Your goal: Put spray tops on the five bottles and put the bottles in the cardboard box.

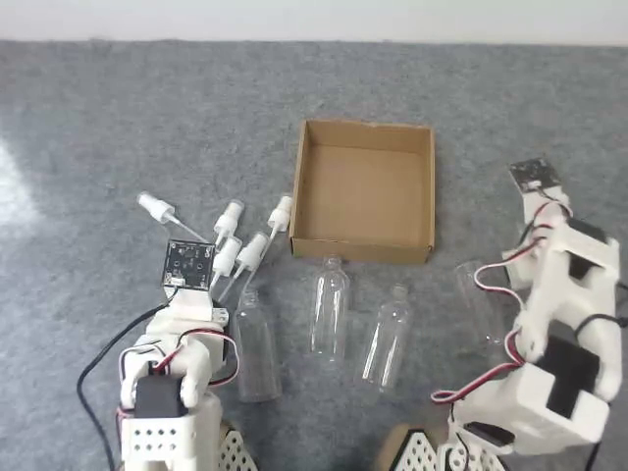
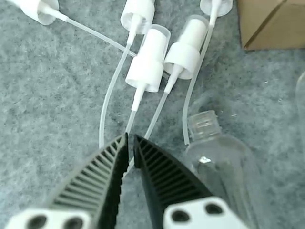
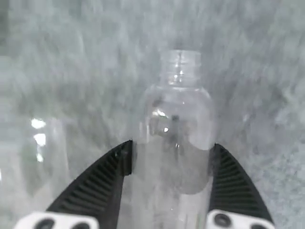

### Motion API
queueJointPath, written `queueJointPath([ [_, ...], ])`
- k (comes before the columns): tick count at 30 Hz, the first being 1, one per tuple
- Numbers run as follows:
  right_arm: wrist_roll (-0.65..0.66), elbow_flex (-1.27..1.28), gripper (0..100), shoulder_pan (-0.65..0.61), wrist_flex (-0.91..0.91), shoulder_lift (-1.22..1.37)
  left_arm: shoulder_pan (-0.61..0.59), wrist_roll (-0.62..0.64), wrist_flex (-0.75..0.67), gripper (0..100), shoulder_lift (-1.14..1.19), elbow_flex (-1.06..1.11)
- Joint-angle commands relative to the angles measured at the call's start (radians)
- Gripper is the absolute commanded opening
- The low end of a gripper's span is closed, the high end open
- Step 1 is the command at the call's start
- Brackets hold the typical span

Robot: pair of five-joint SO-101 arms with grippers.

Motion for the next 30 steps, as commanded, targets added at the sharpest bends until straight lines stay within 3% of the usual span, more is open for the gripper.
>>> queueJointPath([
  [1, 0.071, -0.012, 21.1, 0.064, 0.036, 0.001, -0.003, 0.009, 0.005, 1, -0.023, -0.013],
  [5, 0.098, -0.012, 19.2, 0.096, 0.061, 0.001, -0.006, 0.005, 0.005, 1, -0.023, -0.013],
  [10, 0.117, -0.012, 1.9, 0.159, 0.062, -0.001, -0.008, -0.017, -0.118, 1, -0.023, -0.013],
  [15, 0.212, 0.005, 0.6, 0.24, 0.079, -0.008, -0.141, -0.342, -0.282, 3, -0.023, -0.041],
  [18, 0.265, 0.043, 0.6, 0.257, 0.073, -0.008, -0.207, -0.351, -0.295, 5, -0.023, -0.122],
  [21, 0.269, 0.069, 0.6, 0.257, 0.047, -0.01, -0.219, -0.385, -0.21, 9, 0.009, -0.265],
  [25, 0.267, 0.08, 0.6, 0.251, 0.036, -0.01, -0.218, -0.396, -0.127, 9, 0.269, -0.504],
  [30, 0.269, 0.074, 1.0, 0.246, 0.033, -0.012, -0.189, -0.446, -0.009, 9, 0.798, -0.851],
])
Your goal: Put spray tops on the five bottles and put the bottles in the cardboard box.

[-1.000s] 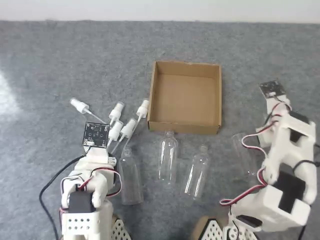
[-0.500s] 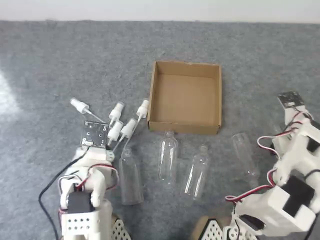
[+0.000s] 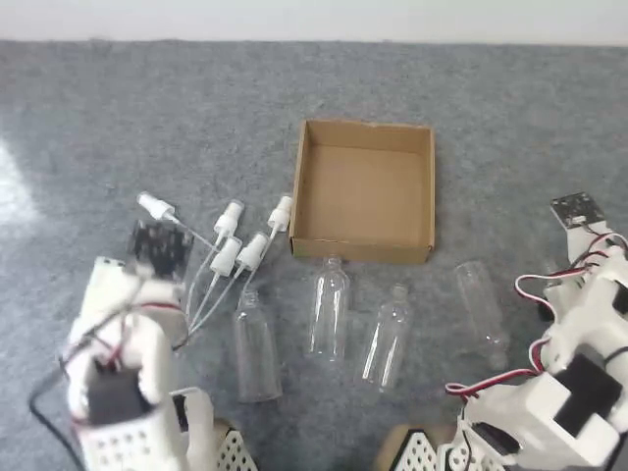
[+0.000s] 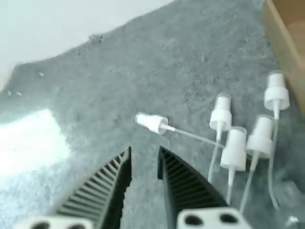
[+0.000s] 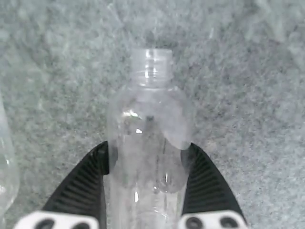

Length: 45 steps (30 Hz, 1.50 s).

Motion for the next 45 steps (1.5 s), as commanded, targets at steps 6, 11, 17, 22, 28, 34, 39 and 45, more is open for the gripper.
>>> queueJointPath([
  [6, 0.023, 0.029, 1.0, -0.036, -0.01, 0.013, 0.0, 0.132, 0.084, 9, 0.893, -0.615],
  [11, 0.025, 0.029, 0.7, -0.053, -0.008, 0.013, -0.084, 0.29, 0.04, 13, 1.215, -0.834],
  [17, 0.026, 0.029, 0.7, -0.053, -0.008, 0.013, -0.189, 0.534, 0.005, 16, 1.539, -1.033],
  [22, 0.026, 0.029, 0.7, -0.053, -0.01, 0.016, -0.167, 0.704, -0.035, 16, 1.723, -1.162],
  [28, 0.026, 0.029, 0.9, -0.053, -0.01, 0.015, -0.115, 0.79, -0.035, 16, 1.832, -1.267],
  [34, 0.026, 0.035, 0.8, -0.05, -0.058, 0.024, -0.08, 0.839, -0.055, 16, 1.933, -1.297],
  [39, 0.026, 0.035, 0.7, -0.044, -0.058, 0.024, -0.084, 0.845, -0.055, 16, 1.99, -1.314],
  [45, 0.025, 0.035, 0.7, -0.051, -0.058, 0.024, -0.052, 0.832, -0.008, 6, 1.992, -1.377],
])
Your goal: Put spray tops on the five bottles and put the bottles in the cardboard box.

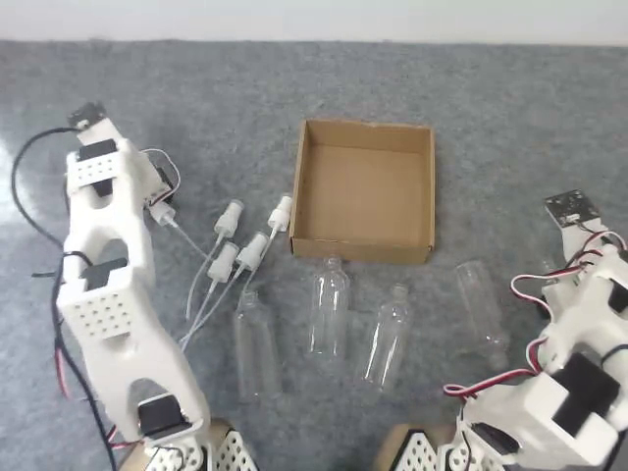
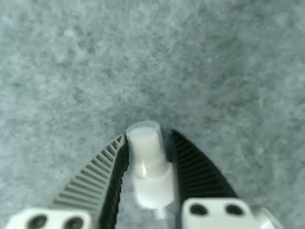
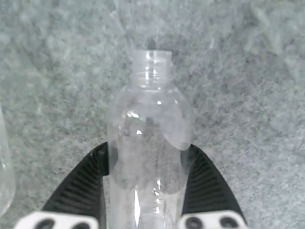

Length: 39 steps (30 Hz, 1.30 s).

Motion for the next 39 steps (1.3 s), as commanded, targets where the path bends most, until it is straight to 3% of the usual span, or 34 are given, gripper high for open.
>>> queueJointPath([
  [1, 0.014, 0.026, 0.7, -0.022, -0.022, 0.024, 0.026, -0.023, 0.015, 6, -0.023, -0.088],
  [6, 0.014, 0.026, 0.7, -0.016, -0.022, 0.024, 0.089, -0.035, 0.104, 3, -0.02, -0.269],
  [11, 0.014, 0.026, 0.9, -0.019, -0.024, 0.018, 0.15, -0.087, 0.245, 1, -0.023, -0.582],
  [17, 0.009, 0.021, 1.0, -0.021, -0.015, 0.016, 0.152, -0.272, 0.598, 1, -0.023, -1.107],
  [20, 0.008, 0.021, 1.0, -0.021, -0.012, 0.016, 0.117, -0.336, 0.589, 1, -0.071, -1.136],
  [25, 0.006, 0.02, 1.0, -0.018, 0.013, 0.015, 0.11, -0.483, 0.589, 1, -0.287, -0.814],
  [32, -0.138, -0.026, 1.6, -0.022, 0.015, 0.015, 0.117, -0.709, 0.585, 1, -0.77, -0.156],
  [35, -0.193, -0.035, 9.4, -0.024, 0.015, 0.013, 0.117, -0.775, 0.535, 1, -0.953, 0.137],
  [39, -0.204, -0.035, 20.4, -0.036, 0.015, 0.013, 0.118, -0.784, 0.336, 1, -1.183, 0.542],
])
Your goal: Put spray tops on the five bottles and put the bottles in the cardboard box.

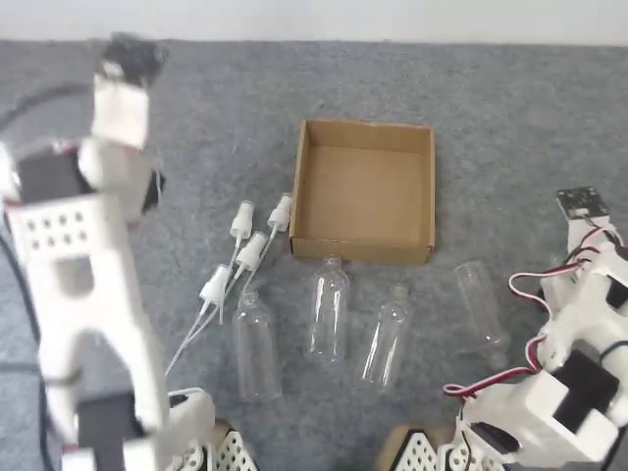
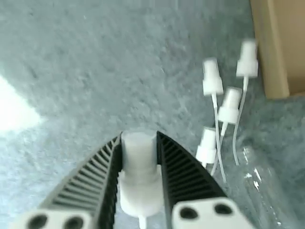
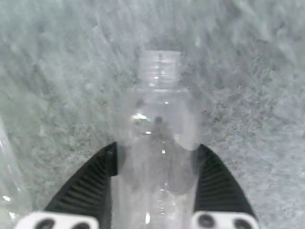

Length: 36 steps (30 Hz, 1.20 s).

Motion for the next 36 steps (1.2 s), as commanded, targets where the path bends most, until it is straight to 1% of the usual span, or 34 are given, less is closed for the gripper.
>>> queueJointPath([
  [1, -0.021, -0.021, 22.9, -0.025, 0.012, 0.012, 0.003, -0.003, -0.199, 1, -0.25, 0.387],
  [3, -0.02, -0.021, 27.6, -0.044, 0.019, 0.012, 0.006, 0.052, -0.304, 2, -0.338, 0.567],
  [5, -0.018, -0.046, 31.1, -0.068, 0.065, 0.012, 0.035, 0.081, -0.382, 2, -0.411, 0.713],
  [7, -0.02, -0.091, 33.3, -0.091, 0.13, 0.012, 0.074, 0.101, -0.416, 2, -0.46, 0.809],
  [9, -0.021, -0.152, 33.8, -0.105, 0.18, 0.013, 0.095, 0.166, -0.443, 2, -0.5, 0.866],
  [11, -0.023, -0.213, 33.6, -0.108, 0.217, 0.015, 0.098, 0.21, -0.479, 1, -0.528, 0.897],
  [17, -0.025, -0.362, 33.6, -0.114, 0.321, 0.024, 0.098, 0.21, -0.502, 2, -0.546, 0.951],
  [20, -0.02, -0.371, 33.6, -0.12, 0.323, 0.025, 0.095, 0.21, -0.539, 2, -0.552, 0.981],
  [23, -0.017, -0.356, 33.6, -0.127, 0.323, 0.025, 0.097, 0.21, -0.542, 2, -0.551, 0.989],
  [27, -0.015, -0.308, 33.6, -0.174, 0.329, 0.033, 0.097, 0.212, -0.543, 2, -0.552, 0.989],
  [29, -0.017, -0.296, 33.6, -0.197, 0.323, 0.058, 0.098, 0.212, -0.543, 2, -0.549, 0.989],
  [33, -0.023, -0.331, 33.5, -0.202, 0.321, 0.147, 0.098, 0.212, -0.543, 2, -0.548, 0.99],
  [34, -0.025, -0.344, 33.2, -0.199, 0.323, 0.166, 0.098, 0.212, -0.545, 2, -0.546, 0.99],
  [36, -0.025, -0.364, 28.6, -0.183, 0.331, 0.194, 0.1, 0.212, -0.545, 2, -0.546, 0.99],
])
